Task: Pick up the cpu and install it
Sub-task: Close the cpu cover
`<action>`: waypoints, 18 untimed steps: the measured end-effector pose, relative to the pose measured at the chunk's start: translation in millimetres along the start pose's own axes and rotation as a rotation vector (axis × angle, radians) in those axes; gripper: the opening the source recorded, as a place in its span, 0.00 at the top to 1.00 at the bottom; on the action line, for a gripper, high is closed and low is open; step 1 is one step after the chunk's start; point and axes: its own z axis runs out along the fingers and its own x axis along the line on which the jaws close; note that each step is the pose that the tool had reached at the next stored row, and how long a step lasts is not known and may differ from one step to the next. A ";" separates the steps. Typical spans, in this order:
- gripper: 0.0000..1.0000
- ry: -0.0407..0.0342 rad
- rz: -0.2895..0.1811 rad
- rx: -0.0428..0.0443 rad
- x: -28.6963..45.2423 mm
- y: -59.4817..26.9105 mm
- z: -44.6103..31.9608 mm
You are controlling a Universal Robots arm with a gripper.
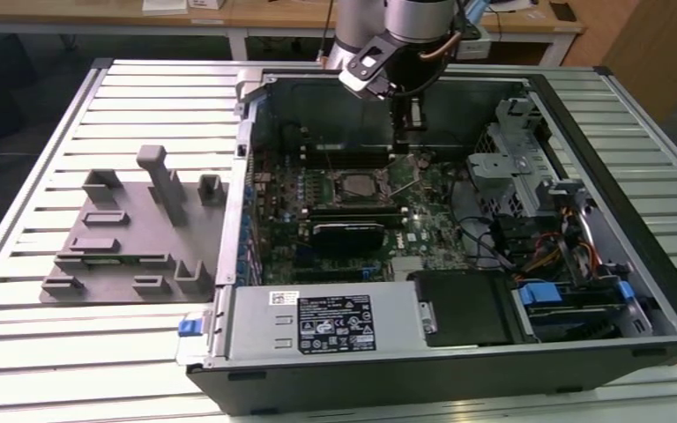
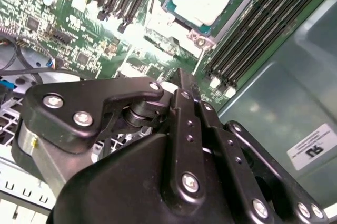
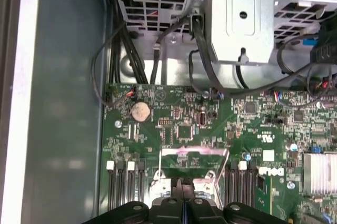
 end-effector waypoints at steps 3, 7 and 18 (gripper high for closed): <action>0.89 -0.0001 0.000 0.0001 1.2 4.1 0.6; 0.89 0.0002 0.000 0.0000 1.7 6.2 1.0; 0.89 0.0005 0.000 0.0000 -12.4 11.9 2.4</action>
